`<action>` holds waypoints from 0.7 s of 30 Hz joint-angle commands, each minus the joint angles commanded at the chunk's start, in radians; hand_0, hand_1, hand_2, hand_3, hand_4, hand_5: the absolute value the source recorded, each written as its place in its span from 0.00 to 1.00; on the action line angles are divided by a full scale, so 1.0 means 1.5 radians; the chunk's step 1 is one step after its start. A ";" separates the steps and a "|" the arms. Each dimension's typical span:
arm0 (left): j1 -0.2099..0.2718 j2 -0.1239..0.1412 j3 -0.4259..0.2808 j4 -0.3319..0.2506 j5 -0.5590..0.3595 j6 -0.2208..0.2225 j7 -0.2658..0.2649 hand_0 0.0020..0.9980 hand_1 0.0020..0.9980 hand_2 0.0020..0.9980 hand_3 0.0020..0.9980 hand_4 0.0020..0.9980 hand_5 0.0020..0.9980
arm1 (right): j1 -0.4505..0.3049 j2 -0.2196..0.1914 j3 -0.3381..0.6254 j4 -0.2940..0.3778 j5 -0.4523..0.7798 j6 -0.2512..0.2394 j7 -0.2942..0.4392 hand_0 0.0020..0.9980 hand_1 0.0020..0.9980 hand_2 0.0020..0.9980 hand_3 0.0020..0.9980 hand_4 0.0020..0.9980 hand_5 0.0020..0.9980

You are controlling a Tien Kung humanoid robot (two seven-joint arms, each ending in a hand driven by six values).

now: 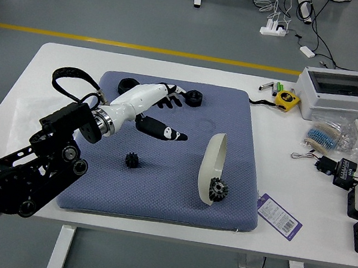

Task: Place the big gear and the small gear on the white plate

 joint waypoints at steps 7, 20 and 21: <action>0.011 -0.004 0.004 0.005 -0.001 -0.002 0.000 0.49 0.60 0.67 0.77 1.00 0.40 | -0.001 0.001 -0.002 0.000 0.004 0.000 0.001 0.65 0.65 0.73 0.58 0.84 0.68; 0.028 0.033 -0.027 -0.009 0.064 -0.009 0.001 0.49 0.60 0.67 0.77 1.00 0.39 | 0.001 0.001 -0.011 -0.001 0.024 0.000 0.007 0.65 0.65 0.73 0.58 0.84 0.68; 0.031 0.045 -0.029 -0.008 0.078 -0.014 0.002 0.48 0.60 0.67 0.77 1.00 0.37 | 0.001 0.000 -0.012 -0.001 0.024 0.001 0.007 0.65 0.65 0.73 0.58 0.84 0.68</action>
